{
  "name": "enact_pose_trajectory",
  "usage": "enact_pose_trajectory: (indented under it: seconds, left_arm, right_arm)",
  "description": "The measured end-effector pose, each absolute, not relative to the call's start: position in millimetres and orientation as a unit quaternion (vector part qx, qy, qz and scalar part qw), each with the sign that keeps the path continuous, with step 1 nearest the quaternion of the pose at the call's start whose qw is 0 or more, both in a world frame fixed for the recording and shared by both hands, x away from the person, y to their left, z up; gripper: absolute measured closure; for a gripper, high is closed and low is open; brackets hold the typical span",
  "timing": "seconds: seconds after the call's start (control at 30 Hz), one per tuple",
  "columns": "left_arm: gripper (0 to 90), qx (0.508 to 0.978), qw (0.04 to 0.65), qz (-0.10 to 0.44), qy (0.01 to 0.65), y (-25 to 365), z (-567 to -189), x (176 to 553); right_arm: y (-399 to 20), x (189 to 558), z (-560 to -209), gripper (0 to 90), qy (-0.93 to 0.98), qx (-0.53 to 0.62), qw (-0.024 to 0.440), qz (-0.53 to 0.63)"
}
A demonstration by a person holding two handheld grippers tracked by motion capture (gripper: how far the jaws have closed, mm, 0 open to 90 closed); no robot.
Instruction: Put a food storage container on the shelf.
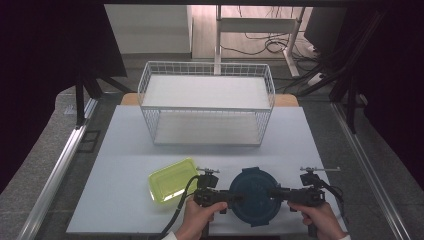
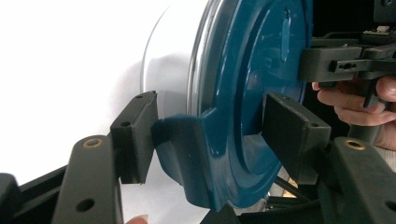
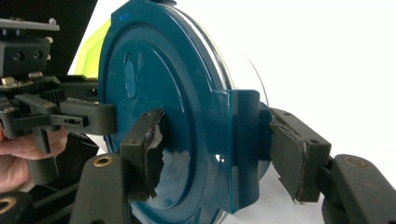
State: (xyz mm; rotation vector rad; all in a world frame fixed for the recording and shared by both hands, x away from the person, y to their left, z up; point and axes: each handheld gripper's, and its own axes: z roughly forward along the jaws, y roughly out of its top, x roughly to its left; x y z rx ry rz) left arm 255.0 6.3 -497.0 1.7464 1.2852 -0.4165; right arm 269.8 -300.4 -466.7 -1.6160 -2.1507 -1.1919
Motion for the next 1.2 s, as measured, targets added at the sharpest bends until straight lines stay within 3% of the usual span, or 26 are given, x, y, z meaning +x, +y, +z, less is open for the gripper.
enact_pose_trajectory:
  seconds: [1.2]
  left_arm:
    - [38.3,0.702,0.49,-0.119,0.503,33,-428,258]
  right_arm:
    - [-276,278,-397,39.1,-0.74,-0.493,0.047,-0.455]
